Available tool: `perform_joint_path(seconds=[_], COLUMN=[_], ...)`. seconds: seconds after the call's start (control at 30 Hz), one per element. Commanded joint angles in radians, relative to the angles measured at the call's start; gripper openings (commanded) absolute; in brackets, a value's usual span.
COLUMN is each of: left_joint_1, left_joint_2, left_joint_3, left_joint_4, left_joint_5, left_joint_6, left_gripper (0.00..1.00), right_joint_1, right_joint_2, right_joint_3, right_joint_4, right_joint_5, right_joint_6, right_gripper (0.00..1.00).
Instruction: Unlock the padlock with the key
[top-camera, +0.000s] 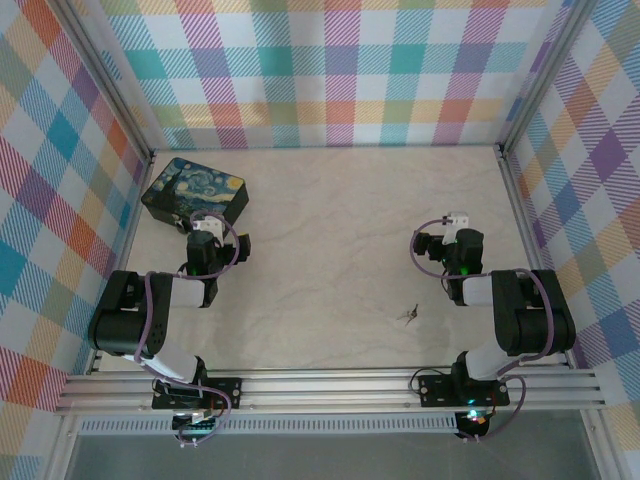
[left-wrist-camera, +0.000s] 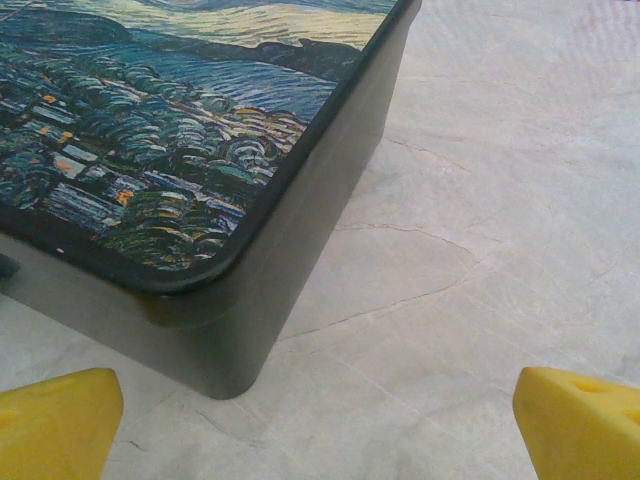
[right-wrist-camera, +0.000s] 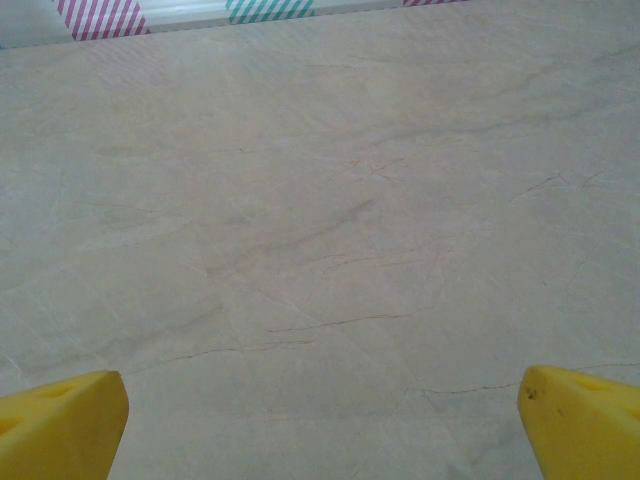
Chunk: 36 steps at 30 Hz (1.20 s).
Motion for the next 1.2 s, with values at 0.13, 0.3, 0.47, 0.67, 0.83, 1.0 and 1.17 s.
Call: perform_joint_path(seconds=[0.13,0.3,0.47,0.67,0.83,1.0,1.17], left_joint_1=[0.018,0.018,0.017,0.000,0.000,0.000,0.054], left_joint_2=[-0.002,-0.001,-0.002,-0.048,-0.145,-0.178,-0.002], left_joint_3=[0.012,0.011,0.012,0.043,0.171,0.325,0.723], left_joint_4=[0.010,0.009,0.008,-0.073,-0.349,-0.565,-1.089], left_joint_5=[0.020,0.019,0.017,-0.106,-0.175,-0.153,-0.229], left_joint_6=[0.010,0.010,0.010,-0.020,-0.048,-0.164,-0.392], left_gripper=[1.00,1.00,1.00,1.00,1.00,1.00,1.00], right_joint_1=[-0.003,-0.004,-0.004,-0.004,0.018,0.055,0.125], right_joint_2=[-0.013,-0.011,-0.011,-0.081,-0.201,-0.271,-0.287], right_joint_3=[0.005,0.009,0.008,0.103,0.206,0.328,0.464], right_joint_4=[0.030,0.024,0.024,-0.217,-0.487,-0.694,-0.912], right_joint_5=[0.000,0.001,0.002,0.078,0.070,0.048,0.041], right_joint_6=[-0.013,-0.010,-0.011,0.021,0.051,0.076,0.079], right_gripper=[1.00,1.00,1.00,0.99,0.97,0.97,0.96])
